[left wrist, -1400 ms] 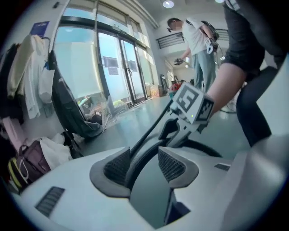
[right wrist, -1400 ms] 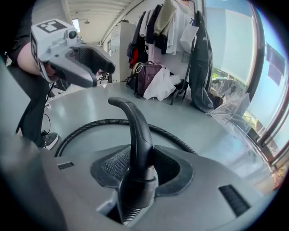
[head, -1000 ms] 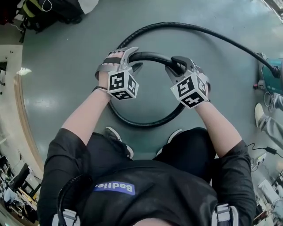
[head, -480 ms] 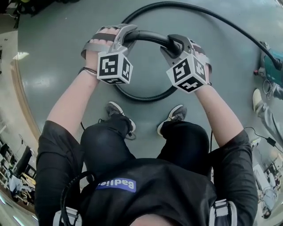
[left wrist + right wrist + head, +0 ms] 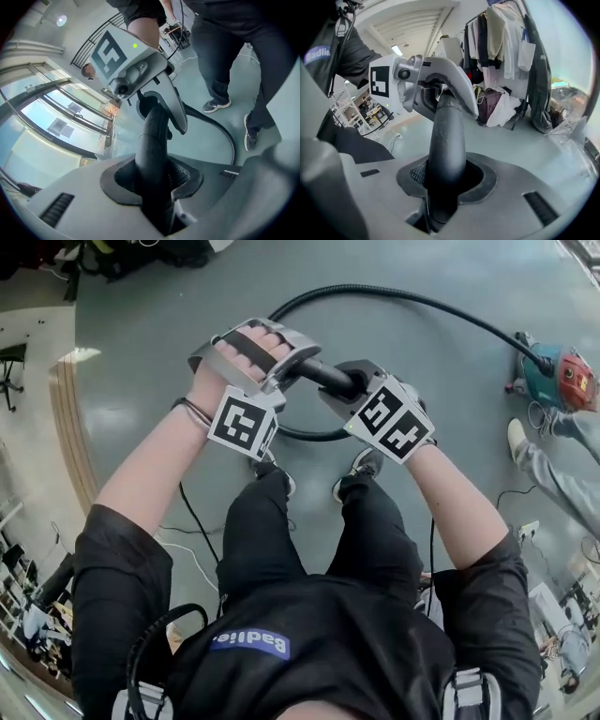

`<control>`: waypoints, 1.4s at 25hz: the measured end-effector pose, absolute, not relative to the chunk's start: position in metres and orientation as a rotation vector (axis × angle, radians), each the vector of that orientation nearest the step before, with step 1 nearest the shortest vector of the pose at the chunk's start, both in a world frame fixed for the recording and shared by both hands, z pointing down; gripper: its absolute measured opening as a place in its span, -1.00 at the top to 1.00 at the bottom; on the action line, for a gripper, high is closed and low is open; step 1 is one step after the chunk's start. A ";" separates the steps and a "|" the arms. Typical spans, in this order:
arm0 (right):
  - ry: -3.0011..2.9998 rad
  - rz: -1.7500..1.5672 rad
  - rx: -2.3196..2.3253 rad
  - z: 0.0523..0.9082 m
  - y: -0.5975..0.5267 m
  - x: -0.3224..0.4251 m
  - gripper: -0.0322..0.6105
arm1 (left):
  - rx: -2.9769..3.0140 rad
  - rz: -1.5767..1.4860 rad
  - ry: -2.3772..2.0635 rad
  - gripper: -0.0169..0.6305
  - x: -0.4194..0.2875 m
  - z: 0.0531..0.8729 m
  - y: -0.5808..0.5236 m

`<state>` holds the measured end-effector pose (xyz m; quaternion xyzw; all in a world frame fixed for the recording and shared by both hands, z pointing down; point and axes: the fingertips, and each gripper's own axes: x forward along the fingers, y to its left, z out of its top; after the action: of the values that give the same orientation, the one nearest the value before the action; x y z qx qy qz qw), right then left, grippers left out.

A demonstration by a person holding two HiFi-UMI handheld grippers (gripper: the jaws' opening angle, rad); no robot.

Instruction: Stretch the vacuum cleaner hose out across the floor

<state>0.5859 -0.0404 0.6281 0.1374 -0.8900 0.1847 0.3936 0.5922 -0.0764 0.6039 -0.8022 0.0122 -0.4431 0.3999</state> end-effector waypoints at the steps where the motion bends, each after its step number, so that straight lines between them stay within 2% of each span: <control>1: -2.253 0.498 0.381 0.617 -0.034 0.588 0.56 | -2.047 -1.133 0.030 0.55 0.594 0.592 -0.071; 3: -2.234 0.579 0.486 0.602 -0.027 0.597 0.56 | -2.108 -1.141 0.087 0.48 0.596 0.568 -0.066; 6: -2.186 0.827 0.713 0.595 -0.023 0.624 0.56 | -2.253 -1.110 0.346 0.18 0.590 0.523 -0.067; 9: -2.130 1.119 0.946 0.582 -0.024 0.649 0.56 | -2.431 -1.116 0.520 0.15 0.587 0.505 -0.037; 12: -2.098 1.315 1.107 0.554 -0.023 0.664 0.56 | -2.608 -1.201 0.410 0.12 0.619 0.525 0.043; 15: -2.082 1.410 1.202 0.525 -0.023 0.678 0.56 | -2.729 -1.269 0.440 -0.08 0.660 0.530 0.086; 16: -2.078 1.400 1.223 0.516 -0.024 0.684 0.56 | -2.742 -1.279 0.498 -0.09 0.668 0.528 0.087; 19: -2.069 1.425 1.270 0.496 -0.026 0.710 0.56 | -2.772 -1.267 0.635 -0.09 0.681 0.513 0.079; 23: -2.022 1.595 1.336 0.479 -0.022 0.740 0.57 | -2.715 -1.296 0.574 -0.09 0.692 0.493 0.091; 27: -2.045 1.715 1.412 0.446 -0.034 0.720 0.57 | -2.725 -1.309 0.571 -0.09 0.683 0.492 0.093; 30: -2.053 1.808 1.461 0.419 -0.034 0.689 0.57 | -2.725 -1.354 0.640 -0.09 0.650 0.496 0.086; 31: -2.061 1.826 1.467 0.410 -0.033 0.678 0.57 | -2.723 -1.350 0.632 -0.05 0.636 0.494 0.083; 32: -2.073 1.838 1.468 0.402 -0.032 0.665 0.57 | -2.724 -1.337 0.601 0.22 0.621 0.490 0.081; 33: -2.086 1.844 1.461 0.394 -0.030 0.650 0.57 | -2.728 -1.320 0.553 0.33 0.606 0.486 0.081; 35: -2.099 1.853 1.435 0.383 -0.020 0.619 0.56 | -2.742 -1.306 0.426 0.35 0.574 0.476 0.089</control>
<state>0.6192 -0.0197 0.3828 0.4562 -0.6671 0.5889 -0.0022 0.5742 0.0888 0.4760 -0.8935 0.1388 -0.4255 0.0375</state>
